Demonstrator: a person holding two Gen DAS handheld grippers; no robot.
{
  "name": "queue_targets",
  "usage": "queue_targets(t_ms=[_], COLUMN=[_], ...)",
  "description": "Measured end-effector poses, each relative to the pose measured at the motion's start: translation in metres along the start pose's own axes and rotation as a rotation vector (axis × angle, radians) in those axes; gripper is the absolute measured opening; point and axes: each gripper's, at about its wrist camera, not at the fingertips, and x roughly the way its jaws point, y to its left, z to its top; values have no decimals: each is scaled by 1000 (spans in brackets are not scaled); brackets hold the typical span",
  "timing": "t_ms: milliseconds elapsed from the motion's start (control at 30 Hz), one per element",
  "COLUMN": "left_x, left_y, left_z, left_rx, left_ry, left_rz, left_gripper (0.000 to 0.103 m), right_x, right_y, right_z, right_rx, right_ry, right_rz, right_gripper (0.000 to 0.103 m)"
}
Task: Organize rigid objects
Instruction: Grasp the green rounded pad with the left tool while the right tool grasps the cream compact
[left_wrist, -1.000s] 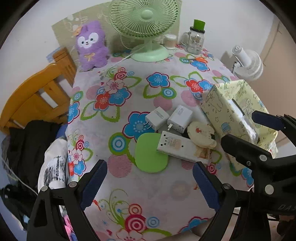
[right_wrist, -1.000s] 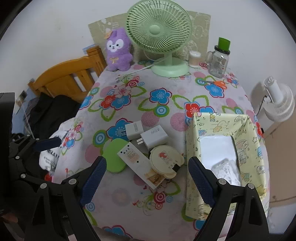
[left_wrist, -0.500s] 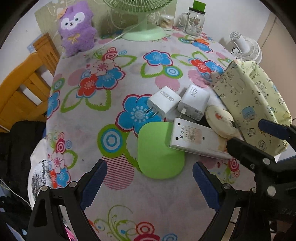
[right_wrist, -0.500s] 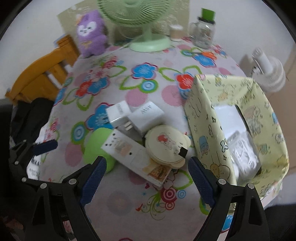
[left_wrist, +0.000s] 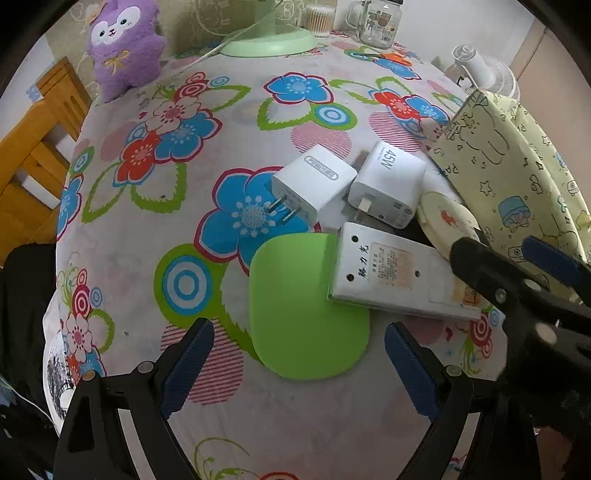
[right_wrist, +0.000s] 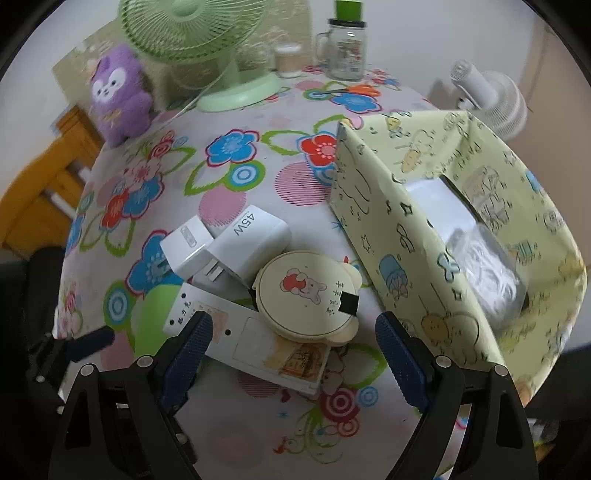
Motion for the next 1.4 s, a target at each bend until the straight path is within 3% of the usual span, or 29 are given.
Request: queue_targets(t_ms=[500,733,1000,1100,1400], left_x=[20,24,26,27,31], left_y=[-11,-19,-16,-11,-1], left_z=[4,2,6,9,19], left_rx=[45,70,16,11,9], left_ry=[21,11,34,39,35], left_rz=[-18,39,58,60,58], left_gripper=[95,95,95,95,95], right_x=[25,35,52,60,58], right_y=[-10,-9,-9,-11,-14], right_z=[-7,-2,9,12,14], right_rx=[195,205,231,244,210], right_ry=[-4,4,24,40,38], right_rz=[-96,-99,-109,-91,-113], right_gripper=[90,90,90,82,81])
